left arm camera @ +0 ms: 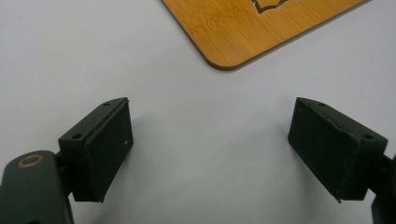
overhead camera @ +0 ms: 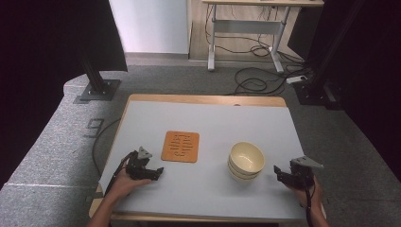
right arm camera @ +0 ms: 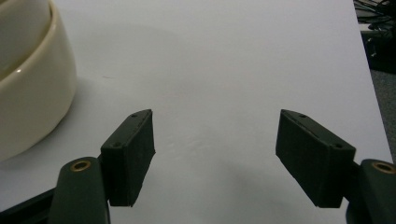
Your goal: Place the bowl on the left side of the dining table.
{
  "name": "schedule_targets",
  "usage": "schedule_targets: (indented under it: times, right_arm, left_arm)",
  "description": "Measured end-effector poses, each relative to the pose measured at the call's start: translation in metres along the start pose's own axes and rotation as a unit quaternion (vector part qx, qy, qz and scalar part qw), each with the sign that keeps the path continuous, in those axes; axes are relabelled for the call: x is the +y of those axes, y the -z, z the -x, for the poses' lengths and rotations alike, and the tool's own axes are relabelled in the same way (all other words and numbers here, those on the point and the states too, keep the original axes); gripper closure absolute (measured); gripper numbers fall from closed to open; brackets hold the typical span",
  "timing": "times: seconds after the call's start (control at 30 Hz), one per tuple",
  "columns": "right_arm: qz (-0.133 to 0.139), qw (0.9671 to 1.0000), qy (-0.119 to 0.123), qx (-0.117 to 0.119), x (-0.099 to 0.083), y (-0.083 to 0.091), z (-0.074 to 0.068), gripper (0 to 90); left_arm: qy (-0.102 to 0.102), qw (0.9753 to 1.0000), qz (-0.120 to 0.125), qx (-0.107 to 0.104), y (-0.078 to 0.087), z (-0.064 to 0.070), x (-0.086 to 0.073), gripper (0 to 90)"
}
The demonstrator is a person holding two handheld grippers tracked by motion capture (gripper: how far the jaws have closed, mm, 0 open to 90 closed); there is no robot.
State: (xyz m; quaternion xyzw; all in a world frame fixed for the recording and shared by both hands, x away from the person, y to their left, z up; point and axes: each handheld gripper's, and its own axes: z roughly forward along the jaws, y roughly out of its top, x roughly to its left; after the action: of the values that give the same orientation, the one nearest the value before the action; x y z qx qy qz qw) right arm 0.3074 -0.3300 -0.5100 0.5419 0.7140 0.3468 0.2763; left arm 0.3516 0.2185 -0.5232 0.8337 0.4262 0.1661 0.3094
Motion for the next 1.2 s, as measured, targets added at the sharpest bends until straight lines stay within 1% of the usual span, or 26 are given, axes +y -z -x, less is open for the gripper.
schedule_targets:
  times: [0.17,0.27,0.33,0.4,0.53,0.63,0.8,1.03,1.1,1.2]
  right_arm:
    - [0.005,1.0,0.005,0.007,0.002,0.004,-0.004,27.0]
    - [0.011,0.9999,0.001,0.01,0.004,0.007,-0.006,26.4]
    - [0.017,0.9997,-0.002,0.016,0.007,0.01,-0.008,26.2]
    - [0.023,0.9996,0.003,0.018,0.009,0.013,-0.011,26.1]
    - [0.033,0.9991,0.005,0.027,0.014,0.018,-0.015,26.2]
    - [0.037,0.9988,0.01,0.03,0.017,0.021,-0.017,26.1]
    - [0.042,0.9984,0.011,0.037,0.018,0.024,-0.021,26.2]
    - [0.061,0.997,0.015,0.045,0.023,0.031,-0.026,26.4]
    - [0.065,0.9965,0.013,0.052,0.025,0.033,-0.027,26.4]
    - [0.07,0.9959,0.017,0.055,0.027,0.035,-0.031,26.5]
  left_arm:
    - [0.0,1.0,0.0,0.0,0.0,0.0,0.0,13.8]
    - [0.0,1.0,0.0,0.0,0.0,0.0,0.0,13.8]
    - [0.0,1.0,0.0,0.0,0.0,0.0,0.0,13.8]
    - [0.0,1.0,0.0,0.0,0.0,0.0,0.0,13.9]
    - [0.0,1.0,0.0,0.0,0.0,0.0,0.0,13.8]
    - [0.0,1.0,0.0,0.0,0.0,0.0,0.0,13.8]
    - [0.0,1.0,-0.001,0.0,0.0,0.0,0.0,13.8]
    - [-0.001,1.0,-0.001,0.0,0.0,0.0,0.0,13.8]
    - [-0.001,1.0,-0.001,0.0,0.0,0.0,0.0,13.8]
    - [-0.001,1.0,-0.001,0.0,0.0,0.0,0.0,13.8]
